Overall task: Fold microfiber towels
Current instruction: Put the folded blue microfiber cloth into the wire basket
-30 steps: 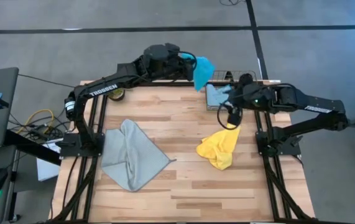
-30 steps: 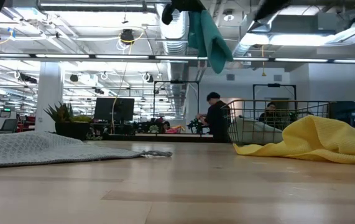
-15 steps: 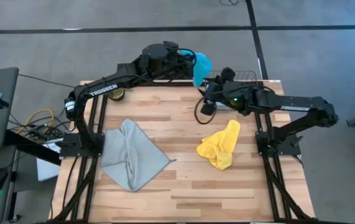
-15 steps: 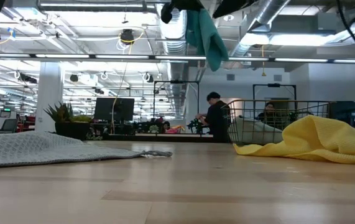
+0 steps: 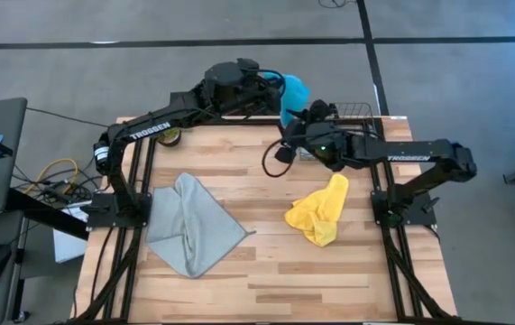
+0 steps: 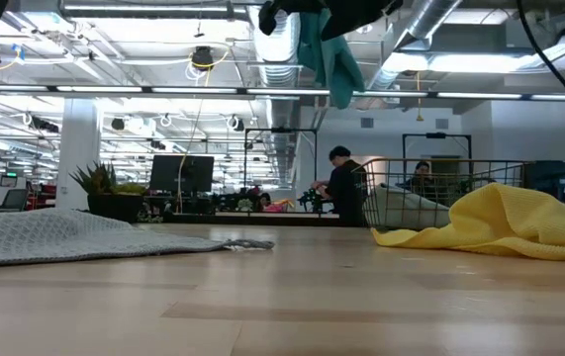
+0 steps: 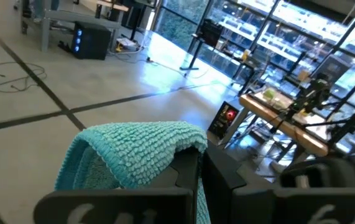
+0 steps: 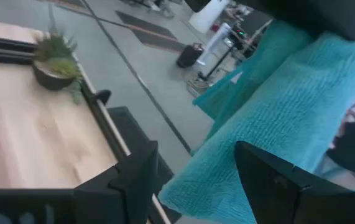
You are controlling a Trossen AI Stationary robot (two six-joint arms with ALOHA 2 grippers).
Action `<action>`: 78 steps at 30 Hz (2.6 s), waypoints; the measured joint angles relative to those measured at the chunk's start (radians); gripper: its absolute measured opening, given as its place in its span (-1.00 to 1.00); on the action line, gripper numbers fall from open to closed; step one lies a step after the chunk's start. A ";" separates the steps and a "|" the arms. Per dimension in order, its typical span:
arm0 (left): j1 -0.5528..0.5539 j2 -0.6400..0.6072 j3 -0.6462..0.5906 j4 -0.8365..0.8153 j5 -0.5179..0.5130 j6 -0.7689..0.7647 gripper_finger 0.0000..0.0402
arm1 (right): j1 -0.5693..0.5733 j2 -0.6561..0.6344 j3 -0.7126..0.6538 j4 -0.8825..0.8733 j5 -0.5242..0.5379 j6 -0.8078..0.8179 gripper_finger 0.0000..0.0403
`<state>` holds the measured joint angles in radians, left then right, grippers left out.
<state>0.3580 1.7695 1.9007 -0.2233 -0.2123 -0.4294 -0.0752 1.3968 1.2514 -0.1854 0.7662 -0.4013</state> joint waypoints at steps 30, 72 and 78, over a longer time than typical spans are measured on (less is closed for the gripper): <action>0.000 0.000 0.000 -0.008 0.059 0.000 -1.00 | 0.007 -0.013 0.000 0.050 0.330 0.009 0.19; 0.005 0.000 0.000 -0.001 0.305 0.042 -1.00 | 0.165 0.006 -0.002 -0.127 0.295 0.368 0.19; 0.005 0.000 0.000 -0.001 0.311 0.046 -1.00 | 0.157 0.031 0.001 -0.109 0.411 0.369 0.19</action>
<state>0.3633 1.7695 1.9003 -0.2248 0.0988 -0.3836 0.0821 1.4273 1.2526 -0.2945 1.1771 -0.0320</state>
